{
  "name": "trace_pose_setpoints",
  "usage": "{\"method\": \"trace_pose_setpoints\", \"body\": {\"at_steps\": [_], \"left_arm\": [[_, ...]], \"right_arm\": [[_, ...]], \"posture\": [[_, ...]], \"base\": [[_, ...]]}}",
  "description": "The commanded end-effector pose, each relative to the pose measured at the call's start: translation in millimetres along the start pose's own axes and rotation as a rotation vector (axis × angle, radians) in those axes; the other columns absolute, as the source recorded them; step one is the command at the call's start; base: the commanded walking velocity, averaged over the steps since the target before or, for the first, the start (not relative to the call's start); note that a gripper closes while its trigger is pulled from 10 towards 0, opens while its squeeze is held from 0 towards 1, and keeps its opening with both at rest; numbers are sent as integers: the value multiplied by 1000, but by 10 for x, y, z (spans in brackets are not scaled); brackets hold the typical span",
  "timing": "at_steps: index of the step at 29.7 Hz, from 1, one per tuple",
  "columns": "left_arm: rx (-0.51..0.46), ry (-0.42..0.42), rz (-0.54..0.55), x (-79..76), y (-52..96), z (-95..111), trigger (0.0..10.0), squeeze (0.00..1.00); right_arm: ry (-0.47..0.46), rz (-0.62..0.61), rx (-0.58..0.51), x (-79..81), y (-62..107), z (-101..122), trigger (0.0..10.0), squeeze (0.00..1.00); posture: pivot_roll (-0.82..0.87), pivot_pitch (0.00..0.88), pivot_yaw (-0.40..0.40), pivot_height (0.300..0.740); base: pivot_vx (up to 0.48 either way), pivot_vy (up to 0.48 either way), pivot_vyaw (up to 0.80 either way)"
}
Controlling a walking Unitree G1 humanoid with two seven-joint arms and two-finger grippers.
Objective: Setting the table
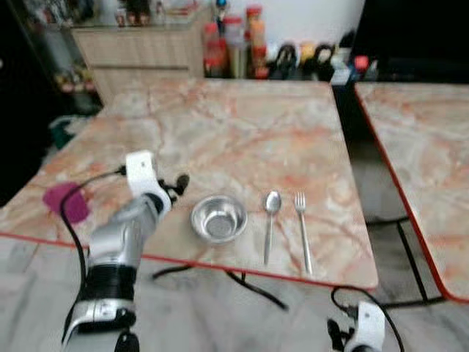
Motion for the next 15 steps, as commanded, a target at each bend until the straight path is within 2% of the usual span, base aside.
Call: {"method": "trace_pose_setpoints", "body": {"at_steps": [1, 3, 10, 12, 13, 14, 15], "left_arm": [[15, 14, -3, 92, 45, 12, 10000, 0], [44, 31, -40, 103, 69, -21, 10000, 0], [52, 54, -81, 94, 75, 15, 10000, 0], [46, 30, -96, 84, 61, 39, 10000, 0], [46, 26, -106, 71, 56, 44, 10000, 694], [48, 25, -114, 61, 55, 48, 10000, 694], [48, 27, -118, 56, 53, 53, 10000, 1000]], "right_arm": [[0, 2, -1, 10, -2, 5, 10000, 0], [-2, 4, 1, 16, -1, -5, 10000, 0], [-13, 8, 3, 40, 3, -43, 10000, 0], [-16, 9, 3, 49, 2, -49, 10000, 0], [-16, 9, 3, 51, 2, -50, 10000, 0], [-16, 10, 3, 52, 2, -50, 10000, 0], [-17, 10, 2, 54, 2, -52, 10000, 0]], "posture": [[100, 39, 23, 736], [101, 42, 27, 736], [104, 44, 51, 736], [104, 42, 56, 736], [104, 42, 56, 736], [104, 42, 56, 736], [105, 39, 59, 736]], "base": [[0, 0, 0], [0, 0, 0], [0, 0, 0], [0, 0, 0], [0, 0, 0], [0, 0, 0], [0, 0, 0]]}}
Point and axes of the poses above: a point about 5 cm out from each wrist's last joint towards the gripper, its own y axis pointing back from the gripper into the wrist, its own z axis along the axis of the wrist's last joint, x = y × z, the point moved 5 cm from there along -y, pointing out of the wrist towards the gripper, and after that the axes turned 13 degrees about -y, right-handed, at the moved point
